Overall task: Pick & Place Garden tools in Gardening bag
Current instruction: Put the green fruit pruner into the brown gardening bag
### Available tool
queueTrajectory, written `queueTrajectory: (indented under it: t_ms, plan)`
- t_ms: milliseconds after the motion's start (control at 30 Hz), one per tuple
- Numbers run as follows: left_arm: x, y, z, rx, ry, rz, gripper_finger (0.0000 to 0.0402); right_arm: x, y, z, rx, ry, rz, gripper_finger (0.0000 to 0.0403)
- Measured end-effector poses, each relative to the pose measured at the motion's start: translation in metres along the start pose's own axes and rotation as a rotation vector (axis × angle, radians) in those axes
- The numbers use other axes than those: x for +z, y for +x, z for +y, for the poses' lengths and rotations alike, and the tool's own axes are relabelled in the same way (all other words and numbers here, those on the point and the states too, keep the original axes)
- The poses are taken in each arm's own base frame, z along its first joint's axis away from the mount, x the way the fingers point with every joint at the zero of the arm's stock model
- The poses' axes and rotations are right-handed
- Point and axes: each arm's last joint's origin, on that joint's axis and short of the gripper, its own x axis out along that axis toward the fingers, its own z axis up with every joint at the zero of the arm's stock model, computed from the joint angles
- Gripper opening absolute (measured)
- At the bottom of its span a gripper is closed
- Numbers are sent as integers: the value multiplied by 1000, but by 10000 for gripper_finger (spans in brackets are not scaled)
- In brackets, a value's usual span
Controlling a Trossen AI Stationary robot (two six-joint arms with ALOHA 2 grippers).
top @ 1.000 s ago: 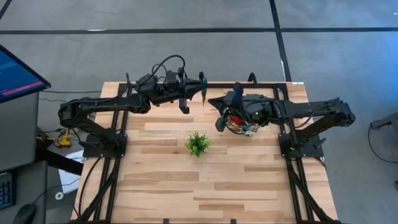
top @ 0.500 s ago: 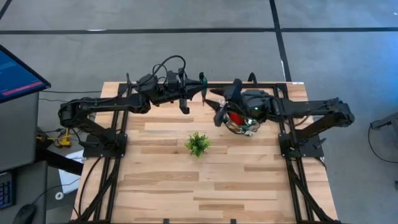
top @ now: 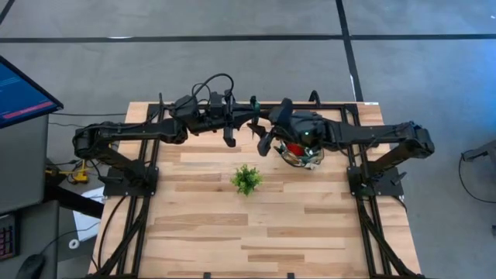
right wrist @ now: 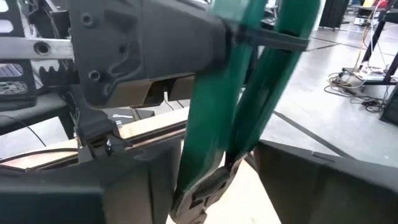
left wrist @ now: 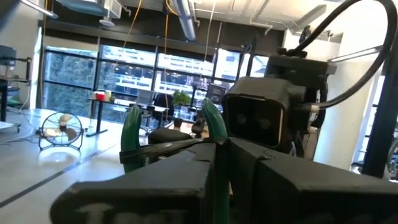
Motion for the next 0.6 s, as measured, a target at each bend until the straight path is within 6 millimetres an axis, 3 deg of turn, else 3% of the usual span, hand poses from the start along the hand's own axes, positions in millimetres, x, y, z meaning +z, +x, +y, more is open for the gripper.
queueTrajectory:
  t_ms: [300, 500, 600]
  plan:
    - [0, 0, 1, 11, 5, 0, 6, 2, -2, -2, -5, 5, -7, 126]
    - [0, 0, -1, 1, 6, 2, 6, 2, -2, -1, -4, 11, -10, 55]
    - [0, 0, -1, 0, 7, 0, 7, 3, -2, -2, -17, 12, -15, 52]
